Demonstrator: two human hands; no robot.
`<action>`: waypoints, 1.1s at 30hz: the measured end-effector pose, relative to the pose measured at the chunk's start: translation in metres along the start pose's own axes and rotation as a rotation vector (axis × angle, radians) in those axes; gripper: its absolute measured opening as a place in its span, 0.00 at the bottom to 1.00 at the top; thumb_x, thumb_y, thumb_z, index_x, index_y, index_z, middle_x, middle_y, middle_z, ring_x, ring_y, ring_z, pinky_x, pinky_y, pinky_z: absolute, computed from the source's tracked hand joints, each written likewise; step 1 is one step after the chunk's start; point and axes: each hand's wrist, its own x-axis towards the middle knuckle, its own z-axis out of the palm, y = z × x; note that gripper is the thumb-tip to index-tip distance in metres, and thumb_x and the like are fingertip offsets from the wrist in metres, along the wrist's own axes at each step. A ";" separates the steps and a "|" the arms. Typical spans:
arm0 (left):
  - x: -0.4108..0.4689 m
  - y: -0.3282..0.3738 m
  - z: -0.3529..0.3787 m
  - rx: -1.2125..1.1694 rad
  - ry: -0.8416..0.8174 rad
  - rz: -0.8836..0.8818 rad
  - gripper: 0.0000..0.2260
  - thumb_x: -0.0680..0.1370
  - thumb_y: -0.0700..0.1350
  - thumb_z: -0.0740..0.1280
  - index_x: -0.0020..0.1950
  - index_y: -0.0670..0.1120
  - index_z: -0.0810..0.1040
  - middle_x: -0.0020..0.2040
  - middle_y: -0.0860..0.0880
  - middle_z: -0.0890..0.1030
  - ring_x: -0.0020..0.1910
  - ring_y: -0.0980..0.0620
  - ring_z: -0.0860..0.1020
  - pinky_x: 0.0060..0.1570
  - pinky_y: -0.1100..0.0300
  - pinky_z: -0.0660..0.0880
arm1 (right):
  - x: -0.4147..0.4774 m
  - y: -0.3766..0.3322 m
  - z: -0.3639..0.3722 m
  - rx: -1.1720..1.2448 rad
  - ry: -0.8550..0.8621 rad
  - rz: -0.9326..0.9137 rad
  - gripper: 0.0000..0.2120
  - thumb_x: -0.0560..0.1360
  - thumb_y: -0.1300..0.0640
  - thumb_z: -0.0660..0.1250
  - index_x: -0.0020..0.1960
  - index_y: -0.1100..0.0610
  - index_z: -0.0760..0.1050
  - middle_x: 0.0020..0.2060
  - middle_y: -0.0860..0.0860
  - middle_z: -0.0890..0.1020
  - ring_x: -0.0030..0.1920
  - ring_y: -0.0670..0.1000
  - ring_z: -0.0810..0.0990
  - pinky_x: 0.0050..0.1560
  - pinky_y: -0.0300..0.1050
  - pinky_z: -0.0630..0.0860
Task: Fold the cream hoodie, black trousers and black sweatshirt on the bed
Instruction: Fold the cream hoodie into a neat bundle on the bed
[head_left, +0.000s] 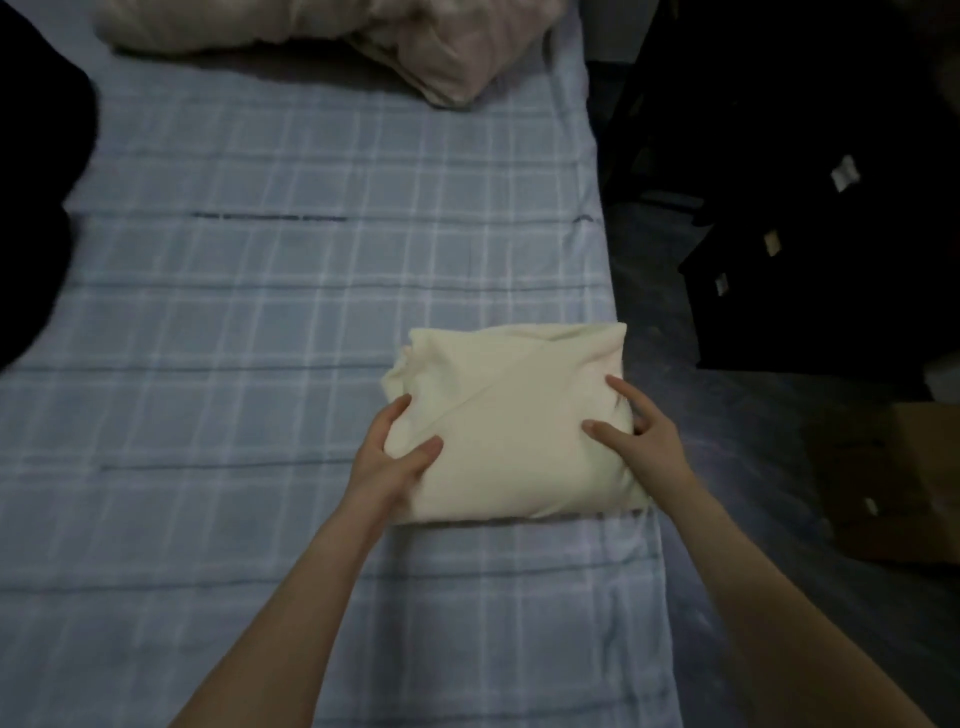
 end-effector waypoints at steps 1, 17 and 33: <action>0.006 -0.008 0.002 0.022 0.018 -0.009 0.29 0.71 0.45 0.77 0.67 0.62 0.72 0.58 0.63 0.76 0.55 0.63 0.76 0.48 0.68 0.75 | 0.005 0.010 0.004 -0.031 0.008 0.000 0.28 0.69 0.57 0.79 0.65 0.42 0.75 0.65 0.45 0.77 0.55 0.32 0.77 0.49 0.25 0.74; 0.047 0.006 0.067 1.342 -0.043 0.699 0.27 0.82 0.56 0.50 0.80 0.49 0.56 0.80 0.49 0.57 0.79 0.49 0.52 0.77 0.44 0.46 | 0.025 0.006 0.062 -1.016 -0.043 -0.451 0.27 0.82 0.42 0.45 0.80 0.43 0.49 0.80 0.47 0.52 0.80 0.51 0.45 0.78 0.59 0.48; 0.073 -0.012 0.073 1.380 -0.063 0.632 0.27 0.81 0.55 0.50 0.80 0.49 0.56 0.79 0.49 0.59 0.79 0.48 0.54 0.76 0.44 0.47 | 0.048 0.024 0.070 -1.006 -0.060 -0.440 0.27 0.82 0.43 0.49 0.80 0.44 0.52 0.80 0.48 0.56 0.80 0.52 0.49 0.78 0.57 0.49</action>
